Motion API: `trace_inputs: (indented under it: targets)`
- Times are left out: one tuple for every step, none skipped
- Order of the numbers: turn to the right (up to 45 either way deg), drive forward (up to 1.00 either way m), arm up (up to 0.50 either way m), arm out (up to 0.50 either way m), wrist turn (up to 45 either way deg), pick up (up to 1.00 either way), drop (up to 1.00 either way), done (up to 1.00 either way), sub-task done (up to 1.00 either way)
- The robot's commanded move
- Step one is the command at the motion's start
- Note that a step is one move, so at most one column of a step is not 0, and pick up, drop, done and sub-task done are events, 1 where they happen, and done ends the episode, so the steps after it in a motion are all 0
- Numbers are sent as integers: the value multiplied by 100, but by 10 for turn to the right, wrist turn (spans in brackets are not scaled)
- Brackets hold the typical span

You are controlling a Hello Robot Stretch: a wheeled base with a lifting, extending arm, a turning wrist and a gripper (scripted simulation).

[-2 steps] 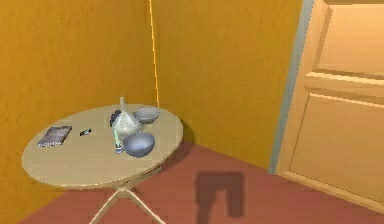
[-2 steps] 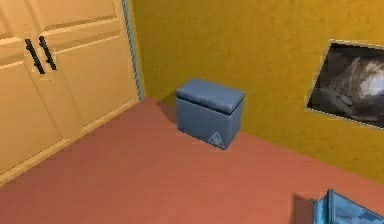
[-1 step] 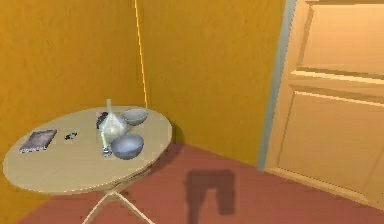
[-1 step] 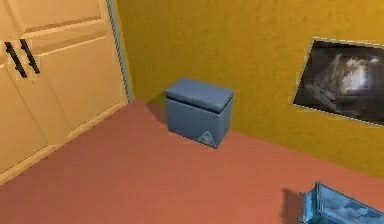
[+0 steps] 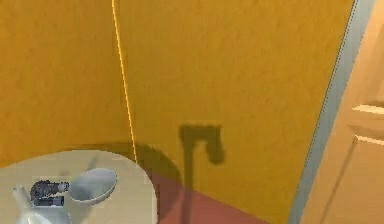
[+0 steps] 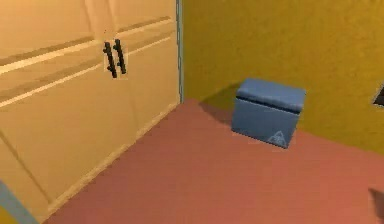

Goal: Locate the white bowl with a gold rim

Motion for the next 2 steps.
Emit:
trace_inputs:
  targets:
    - [-300, 0, 0, 0, 0, 0, 0, 0, 0]
    - [0, 0, 0, 0, 0, 0, 0, 100, 0]
